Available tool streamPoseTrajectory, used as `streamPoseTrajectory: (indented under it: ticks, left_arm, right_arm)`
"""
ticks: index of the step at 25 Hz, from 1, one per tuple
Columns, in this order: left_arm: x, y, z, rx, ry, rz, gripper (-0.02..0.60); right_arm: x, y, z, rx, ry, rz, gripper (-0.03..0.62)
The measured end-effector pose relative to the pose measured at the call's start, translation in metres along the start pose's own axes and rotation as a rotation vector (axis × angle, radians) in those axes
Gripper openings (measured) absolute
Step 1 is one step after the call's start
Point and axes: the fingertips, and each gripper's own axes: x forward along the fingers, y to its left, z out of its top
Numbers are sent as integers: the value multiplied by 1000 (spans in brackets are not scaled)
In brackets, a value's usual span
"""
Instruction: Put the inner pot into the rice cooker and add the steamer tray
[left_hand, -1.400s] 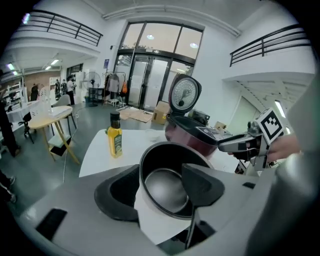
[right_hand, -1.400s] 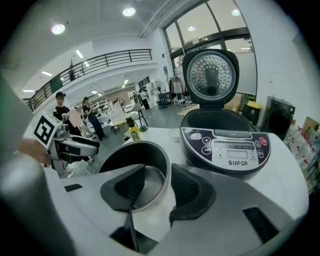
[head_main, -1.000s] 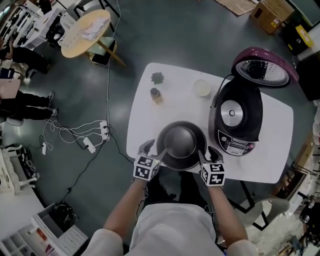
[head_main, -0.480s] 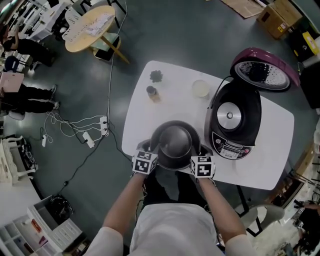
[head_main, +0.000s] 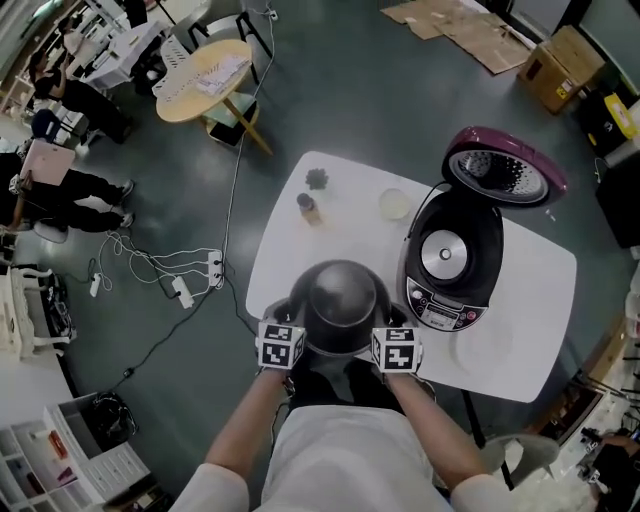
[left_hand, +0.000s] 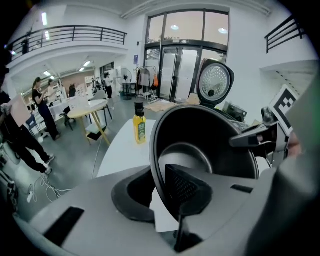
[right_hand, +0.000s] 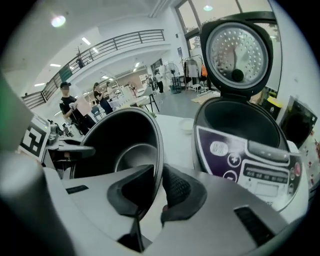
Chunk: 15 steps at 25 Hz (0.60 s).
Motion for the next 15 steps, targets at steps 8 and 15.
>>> streamPoseTrajectory:
  ticks: [8,15]
  left_arm:
    - [-59,-17,60,-22,-141,60,69]
    - [-81,-48,131,34,-258,55,64]
  right_arm:
    - [-62,0,62,-17,-144,14,58]
    - [-107,-29,104,8,-252,-27,55]
